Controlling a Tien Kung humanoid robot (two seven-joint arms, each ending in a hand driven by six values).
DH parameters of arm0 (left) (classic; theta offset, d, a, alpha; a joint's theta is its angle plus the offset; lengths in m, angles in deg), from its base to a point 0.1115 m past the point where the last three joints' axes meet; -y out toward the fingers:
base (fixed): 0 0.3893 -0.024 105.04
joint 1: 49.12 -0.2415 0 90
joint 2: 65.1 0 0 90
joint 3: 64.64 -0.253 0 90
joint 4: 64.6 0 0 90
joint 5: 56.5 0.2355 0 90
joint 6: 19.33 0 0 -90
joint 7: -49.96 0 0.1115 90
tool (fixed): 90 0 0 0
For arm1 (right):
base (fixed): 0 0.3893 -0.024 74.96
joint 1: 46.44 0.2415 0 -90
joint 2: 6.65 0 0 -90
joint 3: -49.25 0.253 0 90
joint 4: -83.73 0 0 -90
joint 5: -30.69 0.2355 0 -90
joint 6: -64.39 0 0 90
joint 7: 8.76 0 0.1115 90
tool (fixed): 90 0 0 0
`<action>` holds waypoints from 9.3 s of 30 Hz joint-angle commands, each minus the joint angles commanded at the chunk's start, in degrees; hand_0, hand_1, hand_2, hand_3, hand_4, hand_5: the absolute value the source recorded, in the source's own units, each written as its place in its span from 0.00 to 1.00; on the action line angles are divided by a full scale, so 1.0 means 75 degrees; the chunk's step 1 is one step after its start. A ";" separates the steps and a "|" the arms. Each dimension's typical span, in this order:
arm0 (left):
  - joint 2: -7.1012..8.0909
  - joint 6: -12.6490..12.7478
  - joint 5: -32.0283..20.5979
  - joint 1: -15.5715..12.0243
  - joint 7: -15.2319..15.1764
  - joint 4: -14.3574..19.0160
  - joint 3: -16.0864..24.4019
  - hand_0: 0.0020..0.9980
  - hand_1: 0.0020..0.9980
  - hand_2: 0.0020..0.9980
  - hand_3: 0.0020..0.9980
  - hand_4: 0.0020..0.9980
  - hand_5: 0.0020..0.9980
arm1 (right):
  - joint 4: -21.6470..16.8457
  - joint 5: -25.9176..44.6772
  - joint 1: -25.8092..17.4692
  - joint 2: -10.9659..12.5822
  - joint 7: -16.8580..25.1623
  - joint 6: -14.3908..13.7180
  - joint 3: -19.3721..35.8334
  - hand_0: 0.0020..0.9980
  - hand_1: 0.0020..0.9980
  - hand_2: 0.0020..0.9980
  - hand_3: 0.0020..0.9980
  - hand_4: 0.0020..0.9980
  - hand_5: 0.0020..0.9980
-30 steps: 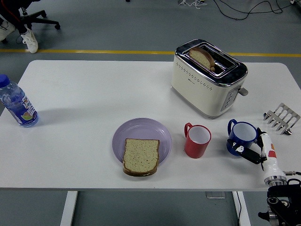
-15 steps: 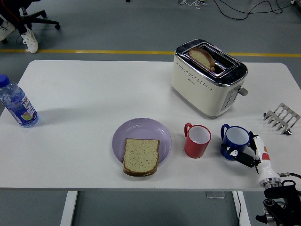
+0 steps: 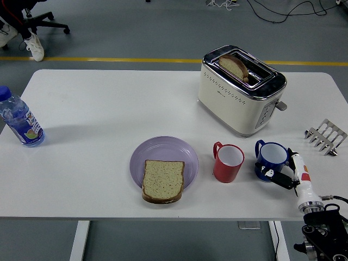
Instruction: Pick up the cup,pour liquid into bread,place the cup on the desk
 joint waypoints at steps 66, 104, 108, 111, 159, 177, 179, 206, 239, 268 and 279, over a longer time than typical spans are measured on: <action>-0.0001 0.0006 0.0194 0.0012 0.0030 0.0000 0.0252 0.63 0.59 0.62 0.55 0.36 0.99 | 0.0199 -0.1077 -0.0091 -0.0132 -0.0513 -0.0117 0.0955 0.28 0.31 0.49 0.51 0.84 0.07; -0.0001 0.0000 0.0246 -0.0002 0.0043 0.0000 0.0259 0.63 0.59 0.61 0.56 0.36 0.98 | 0.0086 -0.1202 -0.0199 -0.0119 -0.0913 0.0216 0.1126 0.88 0.77 0.90 0.94 0.96 0.22; -0.0001 0.0000 0.0262 -0.0007 0.0049 0.0000 0.0267 0.63 0.59 0.61 0.56 0.36 0.98 | -0.0023 -0.1296 -0.0253 -0.0120 -0.1099 0.0345 0.1238 0.88 0.77 0.90 0.94 0.96 0.22; -0.0001 -0.0001 0.0273 -0.0014 0.0052 0.0000 0.0271 0.63 0.59 0.61 0.56 0.36 0.99 | -0.0168 -0.1359 -0.0313 -0.0118 -0.1164 0.0395 0.1354 0.92 0.84 0.97 1.00 0.98 0.24; 0.0112 0.0020 0.0323 0.0070 -0.0021 0.0019 0.0413 0.62 0.58 0.61 0.56 0.37 1.00 | -0.4418 0.0485 -0.1273 0.0217 -0.1914 0.0233 0.2888 0.74 0.66 0.72 0.66 0.61 0.00; 0.0214 0.0026 0.0318 0.0091 -0.0035 0.0031 0.0309 0.62 0.59 0.61 0.56 0.37 1.00 | -0.4499 0.1198 -0.1318 0.0174 -0.2222 0.0508 0.3103 0.70 0.64 0.67 0.64 0.61 0.00; 0.0225 0.0025 0.0316 0.0100 -0.0032 0.0032 0.0271 0.62 0.59 0.61 0.56 0.37 1.00 | -0.4476 0.1227 -0.1349 0.0153 -0.2247 0.0491 0.3120 0.70 0.64 0.67 0.64 0.61 0.00; 0.0241 0.0007 0.0321 0.0063 -0.0018 0.0041 0.0289 0.63 0.59 0.62 0.56 0.37 0.99 | -0.4408 0.1833 -0.1420 0.0070 -0.2251 0.0385 0.3079 0.69 0.61 0.65 0.60 0.60 0.02; 0.0228 0.0015 0.0409 0.0108 -0.0035 0.0046 0.0531 0.63 0.59 0.61 0.56 0.37 1.00 | -0.4696 0.5533 -0.1464 0.0094 -0.2587 0.1598 0.4260 0.70 0.62 0.67 0.61 0.64 0.05; 0.0221 0.0017 0.0462 0.0129 -0.0026 0.0039 0.0628 0.63 0.58 0.61 0.56 0.37 0.99 | -0.4284 0.7422 -0.1467 -0.0007 -0.3215 0.1611 0.4719 0.72 0.64 0.70 0.68 0.71 0.30; 0.0220 0.0025 0.0491 0.0169 -0.0020 0.0039 0.0626 0.63 0.58 0.61 0.56 0.37 0.99 | -0.4262 0.7442 -0.1430 -0.0039 -0.3266 0.1512 0.4755 0.71 0.64 0.69 0.68 0.70 0.30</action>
